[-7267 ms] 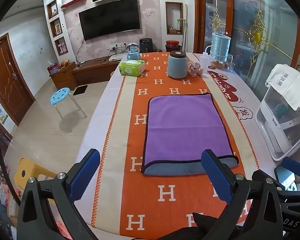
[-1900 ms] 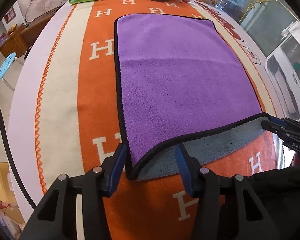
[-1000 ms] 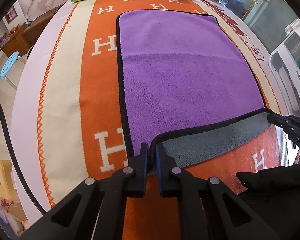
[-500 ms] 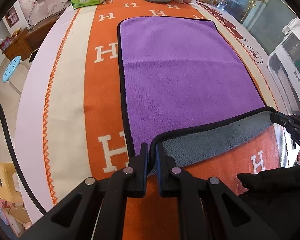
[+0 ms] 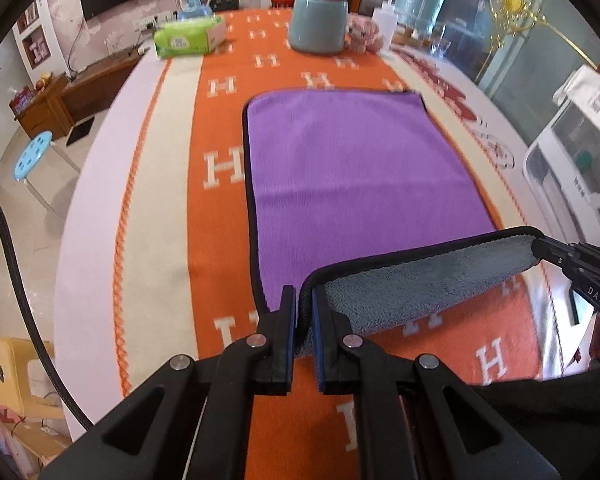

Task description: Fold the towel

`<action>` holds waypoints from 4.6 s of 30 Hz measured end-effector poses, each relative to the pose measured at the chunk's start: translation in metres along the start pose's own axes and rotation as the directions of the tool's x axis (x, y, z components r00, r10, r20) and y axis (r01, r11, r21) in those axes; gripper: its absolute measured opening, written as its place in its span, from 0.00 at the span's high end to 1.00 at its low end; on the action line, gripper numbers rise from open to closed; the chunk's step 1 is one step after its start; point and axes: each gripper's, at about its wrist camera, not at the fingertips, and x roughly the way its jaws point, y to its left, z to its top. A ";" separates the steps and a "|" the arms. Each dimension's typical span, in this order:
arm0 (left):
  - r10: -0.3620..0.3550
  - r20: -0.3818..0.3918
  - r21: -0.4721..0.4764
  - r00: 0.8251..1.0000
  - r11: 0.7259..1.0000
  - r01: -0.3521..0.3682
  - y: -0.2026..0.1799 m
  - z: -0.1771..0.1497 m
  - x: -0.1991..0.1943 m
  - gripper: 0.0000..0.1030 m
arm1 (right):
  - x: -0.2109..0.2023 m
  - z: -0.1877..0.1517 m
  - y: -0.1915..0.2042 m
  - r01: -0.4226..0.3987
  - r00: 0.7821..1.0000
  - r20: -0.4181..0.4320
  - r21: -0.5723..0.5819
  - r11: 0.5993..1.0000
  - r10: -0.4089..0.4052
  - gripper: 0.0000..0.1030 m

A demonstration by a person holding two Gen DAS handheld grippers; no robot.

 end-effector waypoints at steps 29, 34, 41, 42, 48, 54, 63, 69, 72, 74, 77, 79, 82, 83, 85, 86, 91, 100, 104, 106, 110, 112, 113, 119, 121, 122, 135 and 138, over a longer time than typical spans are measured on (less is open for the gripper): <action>0.074 0.322 0.027 0.944 0.996 -0.088 0.013 0.148 -0.008 0.95 | 0.013 0.141 -0.004 0.135 0.940 0.325 -0.072 0.988 -0.105 0.95; 0.086 0.316 0.022 0.945 0.995 -0.098 0.017 0.167 0.017 0.95 | 0.035 0.157 -0.005 0.168 0.933 0.335 -0.084 0.982 -0.131 0.95; 0.109 0.295 0.002 0.949 0.993 -0.115 0.025 0.181 0.051 0.95 | 0.071 0.170 -0.003 0.217 0.932 0.320 -0.112 0.970 -0.172 0.95; 0.104 0.287 -0.006 0.952 0.994 -0.107 0.026 0.181 0.054 0.95 | 0.075 0.171 -0.003 0.224 0.931 0.320 -0.113 0.968 -0.178 0.95; 0.093 0.241 -0.027 0.966 0.996 -0.089 0.032 0.180 0.075 0.95 | 0.095 0.180 -0.008 0.232 0.937 0.287 -0.094 0.968 -0.197 0.90; 0.084 0.216 -0.034 0.973 0.996 -0.078 0.032 0.176 0.085 0.95 | 0.103 0.177 -0.018 0.234 0.940 0.266 -0.042 0.971 -0.215 0.59; 0.069 0.224 -0.023 0.972 0.998 -0.066 0.023 0.173 0.071 0.95 | 0.092 0.174 -0.017 0.231 0.935 0.283 -0.035 0.972 -0.212 0.50; 0.067 0.242 -0.024 0.968 0.998 -0.063 0.017 0.163 0.046 0.95 | 0.068 0.168 -0.012 0.224 0.930 0.304 -0.025 0.974 -0.206 0.45; 0.062 0.256 -0.030 0.965 0.998 -0.056 0.014 0.156 0.030 0.95 | 0.052 0.163 -0.010 0.219 0.925 0.321 -0.014 0.976 -0.203 0.41; 0.067 0.268 -0.024 0.961 0.998 -0.063 0.011 0.150 0.018 0.95 | 0.041 0.159 -0.007 0.217 0.921 0.333 -0.008 0.976 -0.202 0.39; 0.064 0.282 -0.020 0.957 0.998 -0.061 0.007 0.142 0.003 0.94 | 0.028 0.151 -0.003 0.212 0.918 0.343 -0.004 0.977 -0.198 0.36; 0.068 0.285 -0.020 0.956 0.998 -0.064 0.004 0.135 -0.007 0.94 | 0.020 0.146 0.000 0.213 0.918 0.343 -0.002 0.977 -0.199 0.33; 0.071 0.289 -0.024 0.955 0.997 -0.067 0.000 0.124 -0.020 0.94 | 0.008 0.136 0.002 0.197 0.919 0.346 0.011 0.980 -0.189 0.28; 0.069 0.286 -0.028 0.956 0.998 -0.064 -0.001 0.121 -0.022 0.93 | 0.004 0.132 0.003 0.189 0.921 0.345 0.016 0.982 -0.183 0.27; 0.059 0.276 -0.041 0.959 0.998 -0.050 -0.003 0.114 -0.029 0.93 | -0.002 0.125 0.004 0.179 0.923 0.342 0.016 0.984 -0.174 0.23; 0.059 0.274 -0.047 0.960 0.998 -0.048 -0.004 0.109 -0.033 0.92 | -0.005 0.121 0.005 0.176 0.925 0.339 0.015 0.984 -0.171 0.23; 0.063 0.265 -0.057 0.962 0.997 -0.049 -0.010 0.085 -0.049 0.89 | -0.019 0.100 0.009 0.166 0.933 0.318 0.032 0.986 -0.168 0.19; 0.057 0.223 -0.059 0.973 0.997 -0.045 -0.024 0.037 -0.072 0.69 | -0.049 0.054 0.012 0.155 0.956 0.239 0.079 0.985 -0.169 0.10; 0.038 0.190 -0.075 0.981 0.997 -0.024 -0.030 0.017 -0.077 0.61 | -0.062 0.031 0.015 0.149 0.969 0.183 0.094 0.984 -0.164 0.09; 0.056 0.177 -0.078 0.983 0.996 -0.042 -0.033 0.008 -0.078 0.40 | -0.068 0.022 0.015 0.146 0.974 0.159 0.106 0.984 -0.161 0.08; 0.085 0.175 -0.068 0.981 0.995 -0.074 -0.042 -0.005 -0.085 0.27 | -0.079 0.006 0.019 0.129 0.983 0.115 0.126 0.984 -0.144 0.08; 0.084 0.171 -0.059 0.982 0.995 -0.075 -0.045 -0.008 -0.088 0.24 | -0.085 0.000 0.023 0.127 0.986 0.091 0.130 0.983 -0.139 0.07; 0.086 0.173 -0.055 0.981 0.995 -0.078 -0.046 -0.010 -0.092 0.21 | -0.087 -0.002 0.025 0.132 0.987 0.079 0.128 0.983 -0.143 0.06; 0.071 0.134 -0.040 0.988 0.997 -0.067 -0.055 -0.014 -0.104 0.17 | -0.101 -0.011 0.034 0.161 0.987 0.008 0.131 0.978 -0.163 0.03; 0.078 0.133 -0.044 0.988 0.996 -0.072 -0.057 -0.015 -0.109 0.17 | -0.108 -0.012 0.038 0.168 0.986 0.000 0.134 0.977 -0.169 0.02; 0.077 0.131 -0.045 0.988 0.996 -0.072 -0.058 -0.016 -0.112 0.16 | -0.111 -0.013 0.039 0.169 0.985 -0.004 0.136 0.976 -0.171 0.02; 0.098 0.118 -0.082 0.988 0.993 -0.089 -0.073 -0.024 -0.154 0.14 | -0.153 -0.007 0.084 0.065 0.998 -0.003 0.078 0.995 -0.065 0.02; 0.126 0.138 -0.075 0.982 0.990 -0.117 -0.080 -0.033 -0.162 0.14 | -0.159 -0.006 0.090 0.040 0.999 0.008 0.079 0.996 -0.041 0.02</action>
